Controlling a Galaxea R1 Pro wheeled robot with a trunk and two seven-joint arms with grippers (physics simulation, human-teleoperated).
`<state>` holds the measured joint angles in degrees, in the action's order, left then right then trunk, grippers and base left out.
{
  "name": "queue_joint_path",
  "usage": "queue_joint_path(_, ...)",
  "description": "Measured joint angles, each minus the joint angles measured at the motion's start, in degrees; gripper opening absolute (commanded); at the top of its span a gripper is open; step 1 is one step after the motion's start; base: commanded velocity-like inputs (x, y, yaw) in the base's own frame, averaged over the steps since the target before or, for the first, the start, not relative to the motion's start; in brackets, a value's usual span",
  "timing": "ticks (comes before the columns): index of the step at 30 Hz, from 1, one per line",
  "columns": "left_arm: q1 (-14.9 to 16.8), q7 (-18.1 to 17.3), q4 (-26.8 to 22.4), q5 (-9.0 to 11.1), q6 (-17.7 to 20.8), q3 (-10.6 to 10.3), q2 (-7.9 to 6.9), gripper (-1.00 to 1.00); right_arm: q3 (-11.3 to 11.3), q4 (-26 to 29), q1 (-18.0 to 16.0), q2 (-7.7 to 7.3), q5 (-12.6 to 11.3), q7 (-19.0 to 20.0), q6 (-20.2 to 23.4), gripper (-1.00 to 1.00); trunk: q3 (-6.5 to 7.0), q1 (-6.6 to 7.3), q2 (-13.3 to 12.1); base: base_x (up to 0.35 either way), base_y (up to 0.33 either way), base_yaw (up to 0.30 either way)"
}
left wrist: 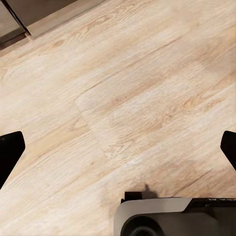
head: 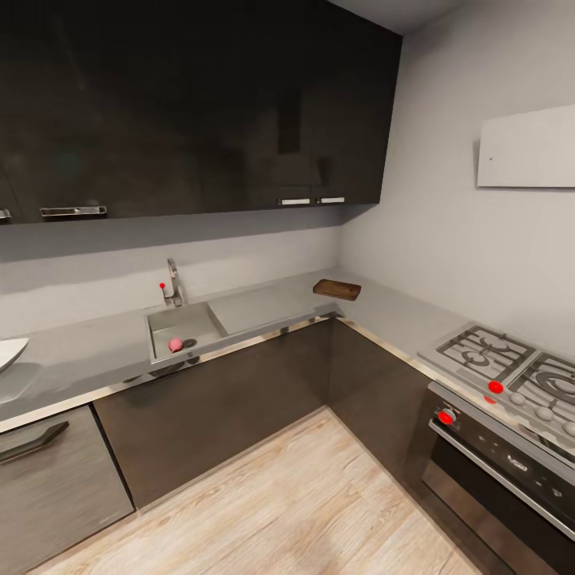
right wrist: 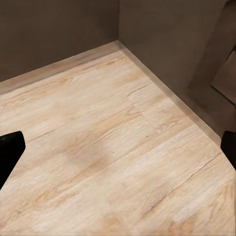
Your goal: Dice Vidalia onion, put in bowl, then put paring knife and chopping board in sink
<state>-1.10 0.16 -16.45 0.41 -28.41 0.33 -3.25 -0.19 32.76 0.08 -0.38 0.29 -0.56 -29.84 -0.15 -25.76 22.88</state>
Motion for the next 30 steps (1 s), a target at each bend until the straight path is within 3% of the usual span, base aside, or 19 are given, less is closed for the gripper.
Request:
queue_joint_path(3, 0.0, 0.0, 0.0, 0.0, 0.0, 0.0, 0.00, 1.00, -0.1, 1.7, 0.0, -0.10, 0.0, 0.0, 2.7, 1.00, 0.00, 0.00, 0.0, 0.000, 0.000, 0.000)
queue_joint_path(11, 0.0, 0.0, 0.0, 0.0, 0.1, 0.1, 0.00, 1.00, -0.1, 4.1, 0.0, -0.09, 0.1, -0.1, 4.9, 1.00, 0.00, 0.00, 0.0, 0.000, 0.000, 0.000)
queue_joint_path(20, 0.0, 0.0, 0.0, 0.0, 0.1, 0.1, 0.00, 1.00, 0.0, 11.6, 0.0, -0.15, 0.1, -0.2, 13.2, 1.00, 0.00, 0.00, 0.0, 0.000, 0.000, 0.000)
queue_joint_path(30, 0.0, 0.0, 0.0, 0.0, 0.1, 0.1, -0.04, 1.00, 0.3, 20.8, 0.0, 0.08, 0.1, -0.2, 14.6, 1.00, 0.00, 0.00, 0.0, 0.000, 0.000, 0.000)
